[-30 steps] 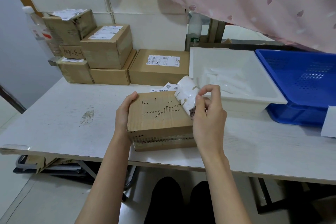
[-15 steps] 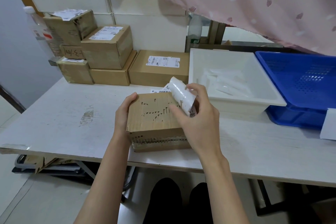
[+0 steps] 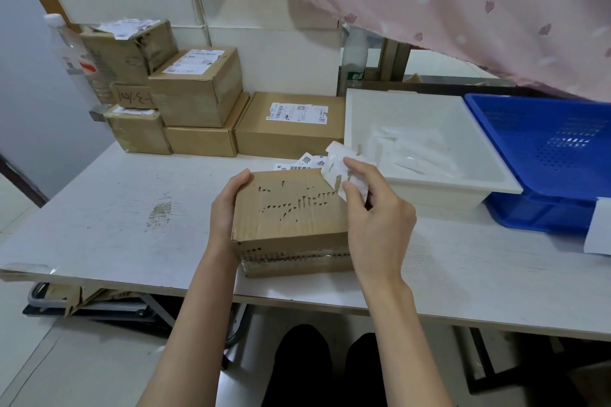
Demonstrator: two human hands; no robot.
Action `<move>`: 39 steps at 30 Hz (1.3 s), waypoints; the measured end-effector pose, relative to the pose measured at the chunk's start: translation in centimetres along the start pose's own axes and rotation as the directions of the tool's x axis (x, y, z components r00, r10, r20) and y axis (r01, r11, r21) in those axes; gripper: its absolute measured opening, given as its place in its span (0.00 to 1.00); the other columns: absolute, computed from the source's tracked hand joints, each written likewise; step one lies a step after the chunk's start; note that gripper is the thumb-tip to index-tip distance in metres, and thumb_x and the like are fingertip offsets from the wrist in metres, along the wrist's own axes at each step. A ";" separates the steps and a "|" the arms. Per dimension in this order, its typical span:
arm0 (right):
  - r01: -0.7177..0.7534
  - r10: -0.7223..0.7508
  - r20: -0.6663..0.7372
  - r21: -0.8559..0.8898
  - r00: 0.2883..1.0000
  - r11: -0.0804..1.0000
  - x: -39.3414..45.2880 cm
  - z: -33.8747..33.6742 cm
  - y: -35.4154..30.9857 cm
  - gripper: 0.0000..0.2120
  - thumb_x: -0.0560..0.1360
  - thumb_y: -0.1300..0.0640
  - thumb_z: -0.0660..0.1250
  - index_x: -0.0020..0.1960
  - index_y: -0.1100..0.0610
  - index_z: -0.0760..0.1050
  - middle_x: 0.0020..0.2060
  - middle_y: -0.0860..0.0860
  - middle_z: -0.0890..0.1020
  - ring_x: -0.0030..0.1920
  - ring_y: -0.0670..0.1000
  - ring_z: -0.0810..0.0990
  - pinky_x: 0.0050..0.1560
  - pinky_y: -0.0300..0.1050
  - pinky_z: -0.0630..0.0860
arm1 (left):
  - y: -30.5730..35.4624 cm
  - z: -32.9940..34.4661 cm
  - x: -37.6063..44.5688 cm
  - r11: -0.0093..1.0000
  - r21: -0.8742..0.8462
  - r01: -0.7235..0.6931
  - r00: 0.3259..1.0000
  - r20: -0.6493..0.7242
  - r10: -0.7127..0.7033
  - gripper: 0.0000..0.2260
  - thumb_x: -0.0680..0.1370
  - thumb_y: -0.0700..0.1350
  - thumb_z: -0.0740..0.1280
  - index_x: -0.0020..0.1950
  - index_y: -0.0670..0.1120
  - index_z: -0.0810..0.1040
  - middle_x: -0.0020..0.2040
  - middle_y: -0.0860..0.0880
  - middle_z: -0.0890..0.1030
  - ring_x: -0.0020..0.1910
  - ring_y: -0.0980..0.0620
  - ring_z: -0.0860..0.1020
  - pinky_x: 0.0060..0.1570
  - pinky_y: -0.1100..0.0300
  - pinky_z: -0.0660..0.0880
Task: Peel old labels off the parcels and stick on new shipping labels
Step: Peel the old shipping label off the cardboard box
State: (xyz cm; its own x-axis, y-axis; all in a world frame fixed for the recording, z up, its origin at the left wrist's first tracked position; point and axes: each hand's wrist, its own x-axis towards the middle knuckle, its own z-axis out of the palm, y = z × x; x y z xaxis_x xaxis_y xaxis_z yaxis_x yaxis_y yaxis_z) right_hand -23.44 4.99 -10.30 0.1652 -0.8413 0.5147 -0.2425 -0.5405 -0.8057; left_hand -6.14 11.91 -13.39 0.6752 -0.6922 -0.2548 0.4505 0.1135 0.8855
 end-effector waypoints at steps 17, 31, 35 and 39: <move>0.001 0.005 0.064 -0.102 0.998 0.995 -0.1 0.7 -0.2 0.14 0.77 0.62 0.65 0.59 0.48 0.74 0.46 0.41 0.76 0.49 0.42 0.72 0.45 0.28 0.65 | 0.0 0.1 -0.1 1.000 0.016 0.005 1.000 -0.019 -0.005 0.21 0.68 0.59 0.71 0.52 0.45 0.80 0.50 0.42 0.81 0.47 0.43 0.79 0.44 0.52 0.76; -0.101 0.103 0.068 -0.032 0.992 0.994 0.0 0.7 0.3 0.14 0.77 0.54 0.67 0.62 0.49 0.71 0.55 0.42 0.79 0.56 0.44 0.76 0.52 0.40 0.72 | 0.1 0.3 -0.4 1.000 -0.005 0.013 1.000 0.001 -0.013 0.20 0.70 0.57 0.70 0.53 0.44 0.80 0.49 0.43 0.81 0.46 0.44 0.80 0.41 0.54 0.77; -0.081 0.081 0.036 -0.017 0.996 0.997 -0.1 0.8 0.0 0.18 0.74 0.52 0.69 0.62 0.50 0.70 0.53 0.43 0.79 0.49 0.45 0.77 0.45 0.41 0.73 | 0.1 0.2 -0.5 1.000 0.006 0.004 1.000 -0.013 -0.004 0.16 0.72 0.56 0.71 0.49 0.45 0.80 0.48 0.43 0.81 0.45 0.44 0.80 0.43 0.53 0.76; -0.007 0.007 0.001 -0.055 1.000 0.998 0.3 0.6 0.5 0.20 0.75 0.64 0.64 0.64 0.50 0.71 0.54 0.42 0.78 0.45 0.44 0.76 0.41 0.42 0.75 | 0.2 0.2 -0.6 0.999 0.035 -0.017 1.000 -0.011 0.017 0.16 0.71 0.57 0.71 0.47 0.46 0.81 0.46 0.44 0.82 0.44 0.45 0.80 0.42 0.53 0.76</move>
State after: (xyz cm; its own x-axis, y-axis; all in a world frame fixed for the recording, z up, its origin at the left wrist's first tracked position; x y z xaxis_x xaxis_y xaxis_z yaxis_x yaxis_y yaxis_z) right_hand -22.99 4.50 -10.73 0.1641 -0.8453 0.5085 -0.2957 -0.5340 -0.7921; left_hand -6.54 12.22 -13.02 0.6891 -0.6824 -0.2439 0.4187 0.1003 0.9026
